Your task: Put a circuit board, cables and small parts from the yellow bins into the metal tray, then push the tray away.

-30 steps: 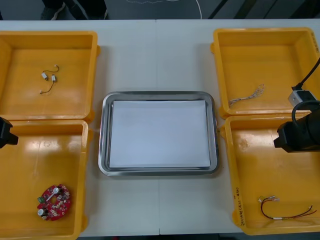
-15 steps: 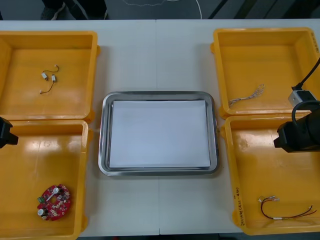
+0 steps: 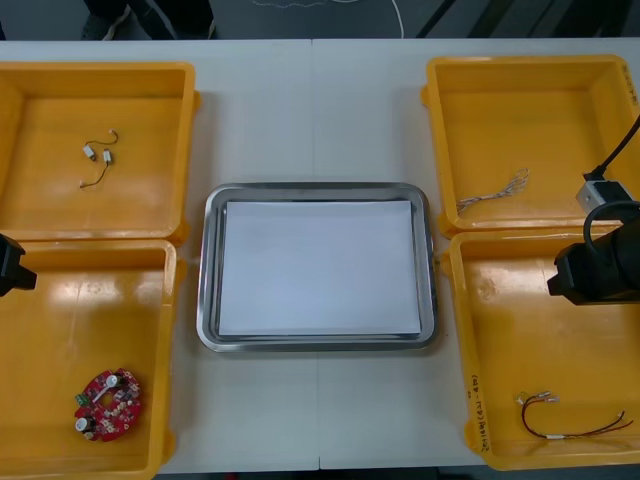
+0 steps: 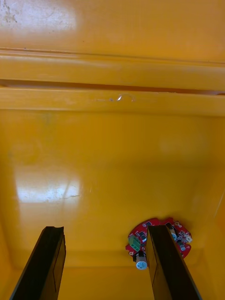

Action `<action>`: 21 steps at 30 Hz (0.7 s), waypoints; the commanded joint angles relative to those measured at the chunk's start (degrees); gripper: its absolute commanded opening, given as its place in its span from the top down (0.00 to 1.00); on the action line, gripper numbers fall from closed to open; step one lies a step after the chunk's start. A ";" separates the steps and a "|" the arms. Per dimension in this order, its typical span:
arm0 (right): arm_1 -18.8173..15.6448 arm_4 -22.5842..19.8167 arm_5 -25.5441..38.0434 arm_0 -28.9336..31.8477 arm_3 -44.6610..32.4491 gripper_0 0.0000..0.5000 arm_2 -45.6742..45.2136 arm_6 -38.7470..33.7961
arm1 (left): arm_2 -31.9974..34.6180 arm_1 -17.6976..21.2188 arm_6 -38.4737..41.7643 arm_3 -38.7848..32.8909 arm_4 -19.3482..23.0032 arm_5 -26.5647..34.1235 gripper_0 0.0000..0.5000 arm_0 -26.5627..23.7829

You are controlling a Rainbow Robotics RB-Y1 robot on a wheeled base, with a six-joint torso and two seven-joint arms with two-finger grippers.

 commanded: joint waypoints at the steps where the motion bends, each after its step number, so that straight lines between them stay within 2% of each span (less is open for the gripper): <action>1: -2.09 0.45 0.24 0.68 -1.88 0.00 -1.89 -2.18 | 1.68 2.66 -4.82 -1.63 0.41 0.34 0.00 0.82; 21: -2.09 0.45 0.24 0.68 -1.88 0.00 -1.89 -2.18 | 1.68 2.66 -4.82 -1.63 0.41 0.34 0.00 0.82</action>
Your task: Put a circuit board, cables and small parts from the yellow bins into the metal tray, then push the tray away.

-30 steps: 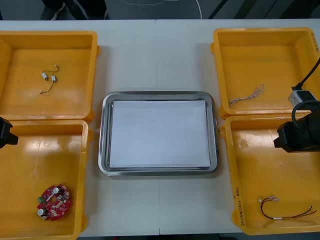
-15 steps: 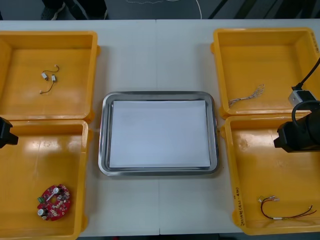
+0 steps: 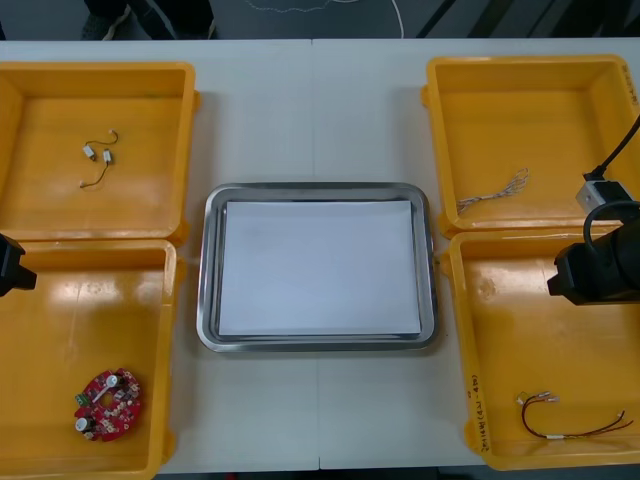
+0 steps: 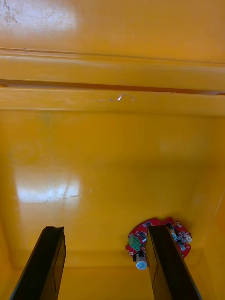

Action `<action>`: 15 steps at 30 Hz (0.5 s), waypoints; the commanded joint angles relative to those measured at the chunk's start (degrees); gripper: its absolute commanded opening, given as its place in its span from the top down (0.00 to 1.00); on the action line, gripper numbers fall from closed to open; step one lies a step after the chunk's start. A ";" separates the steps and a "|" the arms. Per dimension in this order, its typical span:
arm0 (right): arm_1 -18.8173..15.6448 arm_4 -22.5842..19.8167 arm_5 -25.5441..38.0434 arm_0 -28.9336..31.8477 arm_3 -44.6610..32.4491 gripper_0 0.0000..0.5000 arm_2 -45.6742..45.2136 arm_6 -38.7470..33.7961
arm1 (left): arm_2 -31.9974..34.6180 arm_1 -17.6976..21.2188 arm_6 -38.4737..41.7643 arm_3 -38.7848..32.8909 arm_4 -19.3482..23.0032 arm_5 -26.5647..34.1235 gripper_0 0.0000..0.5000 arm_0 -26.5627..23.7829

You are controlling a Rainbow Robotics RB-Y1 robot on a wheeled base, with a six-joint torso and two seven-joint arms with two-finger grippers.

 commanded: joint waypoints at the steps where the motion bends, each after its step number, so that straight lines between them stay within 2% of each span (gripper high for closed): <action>1: -2.09 0.45 0.24 0.68 -1.88 0.00 -1.89 -2.18 | 1.68 2.66 -4.82 -1.63 0.41 0.34 0.00 0.82; 15: -2.09 0.45 0.24 0.68 -1.88 0.00 -1.89 -2.18 | 1.68 2.66 -4.82 -1.63 0.41 0.34 0.00 0.82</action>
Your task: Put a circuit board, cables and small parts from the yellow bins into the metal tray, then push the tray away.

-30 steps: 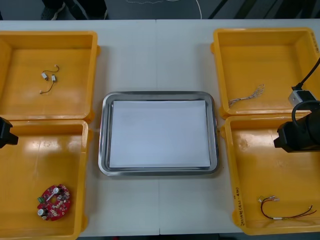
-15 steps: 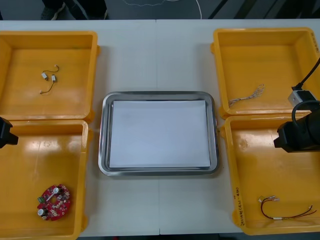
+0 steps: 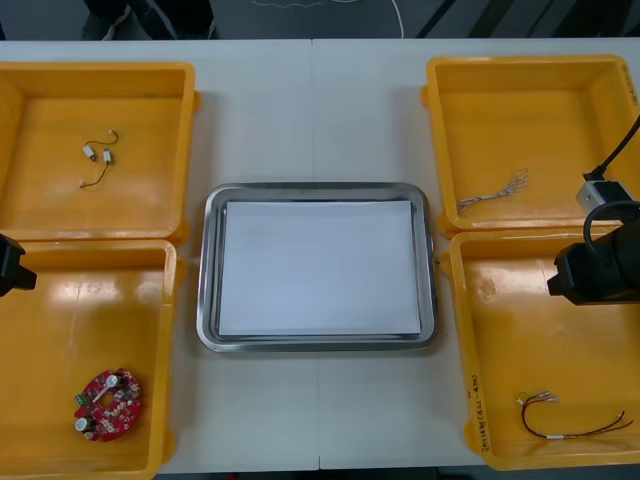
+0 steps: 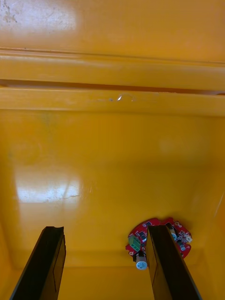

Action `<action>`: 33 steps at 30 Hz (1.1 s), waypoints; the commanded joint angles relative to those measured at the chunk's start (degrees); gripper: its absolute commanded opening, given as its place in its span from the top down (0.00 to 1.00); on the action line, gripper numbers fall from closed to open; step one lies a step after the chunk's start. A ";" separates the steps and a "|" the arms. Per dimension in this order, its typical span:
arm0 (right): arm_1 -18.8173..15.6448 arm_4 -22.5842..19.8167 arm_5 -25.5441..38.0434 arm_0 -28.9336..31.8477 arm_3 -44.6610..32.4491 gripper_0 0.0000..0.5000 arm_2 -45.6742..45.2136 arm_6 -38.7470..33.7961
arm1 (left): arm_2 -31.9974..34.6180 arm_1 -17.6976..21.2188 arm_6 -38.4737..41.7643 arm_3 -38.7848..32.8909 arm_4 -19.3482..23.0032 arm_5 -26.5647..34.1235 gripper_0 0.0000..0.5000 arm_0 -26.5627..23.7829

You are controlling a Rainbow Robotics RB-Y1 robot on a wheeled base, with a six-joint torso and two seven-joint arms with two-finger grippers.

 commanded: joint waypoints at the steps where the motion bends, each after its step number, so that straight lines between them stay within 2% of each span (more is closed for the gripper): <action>1: -2.09 0.45 0.24 0.68 -1.88 0.00 -1.89 -2.18 | 1.68 2.66 -4.82 -1.63 0.41 0.34 0.00 0.82; 16: -2.09 0.45 0.24 0.68 -1.88 0.00 -1.89 -2.18 | 0.80 2.13 -2.18 -1.98 1.91 0.34 0.00 2.49; 20: -3.59 0.72 0.24 2.26 -0.12 0.00 -0.13 -2.27 | 0.80 2.13 3.62 -3.56 2.35 0.34 0.00 3.55; 24: -6.84 0.45 -0.34 1.91 -0.12 0.00 0.74 -2.54 | 0.80 2.13 10.65 -6.81 2.70 0.34 0.00 5.92; 27: -6.93 -0.08 0.19 1.82 -0.12 0.00 0.39 -3.06 | 0.89 2.13 15.75 -8.66 3.14 0.34 0.00 7.24; 29: -6.93 -0.43 0.24 1.73 -0.12 0.00 0.31 -5.09 | 0.89 2.04 19.09 -9.45 3.40 0.34 0.00 7.94; 33: -6.93 -3.06 0.24 1.65 -0.12 0.00 0.39 -15.10 | 0.89 1.96 25.86 -10.50 4.02 0.34 0.00 9.52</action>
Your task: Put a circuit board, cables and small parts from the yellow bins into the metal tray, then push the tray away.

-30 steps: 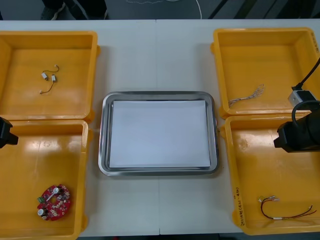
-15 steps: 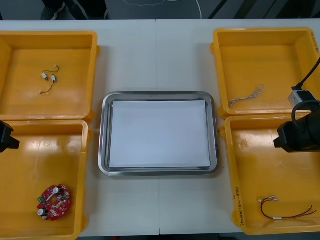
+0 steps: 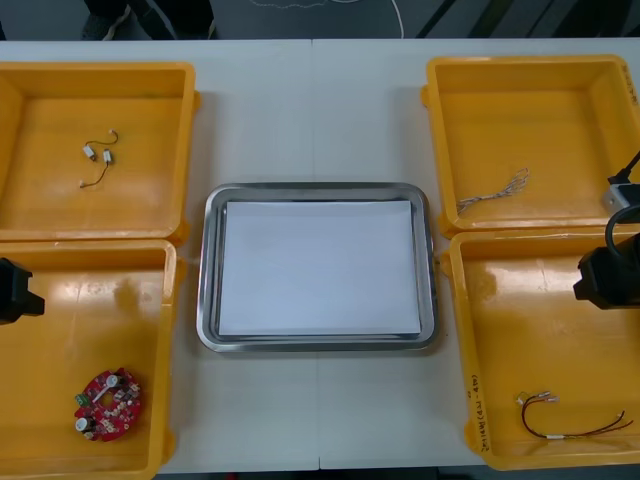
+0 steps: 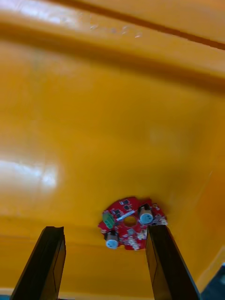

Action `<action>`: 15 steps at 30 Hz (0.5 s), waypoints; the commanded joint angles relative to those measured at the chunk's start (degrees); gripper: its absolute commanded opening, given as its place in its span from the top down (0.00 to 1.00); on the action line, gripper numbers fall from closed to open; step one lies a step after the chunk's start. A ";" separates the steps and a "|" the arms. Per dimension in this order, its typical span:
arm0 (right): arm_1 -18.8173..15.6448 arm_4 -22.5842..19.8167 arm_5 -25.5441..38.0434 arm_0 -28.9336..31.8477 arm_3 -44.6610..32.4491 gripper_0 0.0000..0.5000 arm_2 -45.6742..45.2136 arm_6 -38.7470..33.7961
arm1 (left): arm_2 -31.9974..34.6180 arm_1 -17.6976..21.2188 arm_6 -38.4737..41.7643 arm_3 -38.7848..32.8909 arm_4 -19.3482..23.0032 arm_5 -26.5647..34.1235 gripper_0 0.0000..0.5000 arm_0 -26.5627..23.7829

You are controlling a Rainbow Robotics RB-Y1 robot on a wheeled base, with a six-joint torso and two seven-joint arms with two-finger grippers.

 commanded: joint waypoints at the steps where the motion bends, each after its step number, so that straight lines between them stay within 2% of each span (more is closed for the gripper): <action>1: -1.99 -3.42 0.24 0.32 -0.37 0.00 0.09 -14.06 | 0.99 1.78 10.51 -2.49 1.08 0.33 0.00 3.00; 7: -1.90 -7.11 0.19 1.20 -0.37 0.00 0.18 -26.19 | 1.16 -0.86 16.93 -4.33 0.55 0.33 0.00 5.02; 15: -2.17 -8.35 -4.46 5.51 -0.37 0.00 0.09 -37.09 | 1.51 -4.11 20.53 -7.85 -1.12 0.19 0.00 9.06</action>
